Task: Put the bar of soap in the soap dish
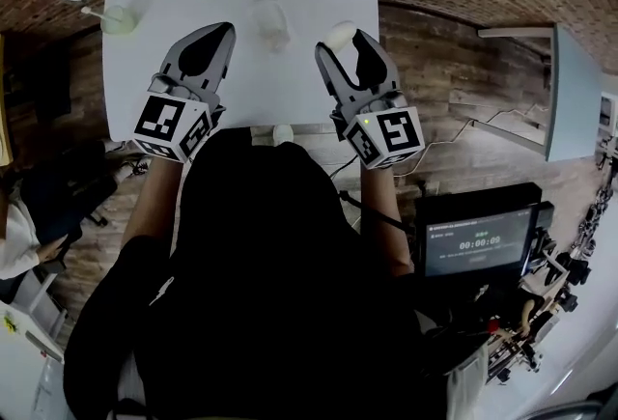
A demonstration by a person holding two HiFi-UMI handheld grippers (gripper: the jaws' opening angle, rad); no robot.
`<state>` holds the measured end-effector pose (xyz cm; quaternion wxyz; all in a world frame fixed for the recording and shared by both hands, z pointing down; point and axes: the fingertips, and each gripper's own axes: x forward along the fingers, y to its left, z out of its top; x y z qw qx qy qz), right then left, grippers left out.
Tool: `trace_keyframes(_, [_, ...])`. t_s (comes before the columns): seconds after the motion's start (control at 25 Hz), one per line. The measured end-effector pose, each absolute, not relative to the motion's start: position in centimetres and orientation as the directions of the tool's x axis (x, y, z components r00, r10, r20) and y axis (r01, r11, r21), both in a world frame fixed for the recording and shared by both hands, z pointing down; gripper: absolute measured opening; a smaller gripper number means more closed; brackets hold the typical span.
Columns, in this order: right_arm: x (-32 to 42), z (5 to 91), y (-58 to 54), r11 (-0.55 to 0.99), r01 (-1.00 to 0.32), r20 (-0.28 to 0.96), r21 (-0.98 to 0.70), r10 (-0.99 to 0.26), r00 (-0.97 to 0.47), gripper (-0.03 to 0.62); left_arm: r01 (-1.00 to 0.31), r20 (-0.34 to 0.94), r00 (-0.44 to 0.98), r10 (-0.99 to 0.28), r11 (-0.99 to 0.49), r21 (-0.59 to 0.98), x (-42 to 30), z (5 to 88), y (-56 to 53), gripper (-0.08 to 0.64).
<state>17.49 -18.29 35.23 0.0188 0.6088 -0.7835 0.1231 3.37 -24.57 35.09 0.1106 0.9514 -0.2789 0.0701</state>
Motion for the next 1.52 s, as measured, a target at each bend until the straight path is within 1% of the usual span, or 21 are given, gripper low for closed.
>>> trace_keyframes(0.24, [17.1,36.1,-19.0,0.17,-0.971,0.219,-0.165,-0.954,-0.204,0.255,-0.496,0.191,0.865,-0.463,-0.845,0.199,3.8,36.2,-26.4,0.006])
trace_keyframes(0.48, [16.4,36.6,-20.0,0.157,-0.976,0.247,-0.152,-0.95,-0.191,0.255,-0.467,0.195,0.882,-0.43,-0.851,0.24,3.8,37.7,-27.3,0.006])
trace_keyframes(0.96, [14.4,39.0,-23.6,0.182,-0.973,0.3,-0.143,-0.929,-0.218,0.255,-0.464,0.214,0.885,-0.414,-0.829,0.313,3.2,41.4,-29.6,0.006])
trace_keyframes(1.52, [13.4,42.5,-25.4,0.164,-0.974,0.37,-0.153,-0.905,-0.211,0.255,-0.454,0.266,0.887,-0.376,-0.812,0.367,2.8,44.8,-29.9,0.006])
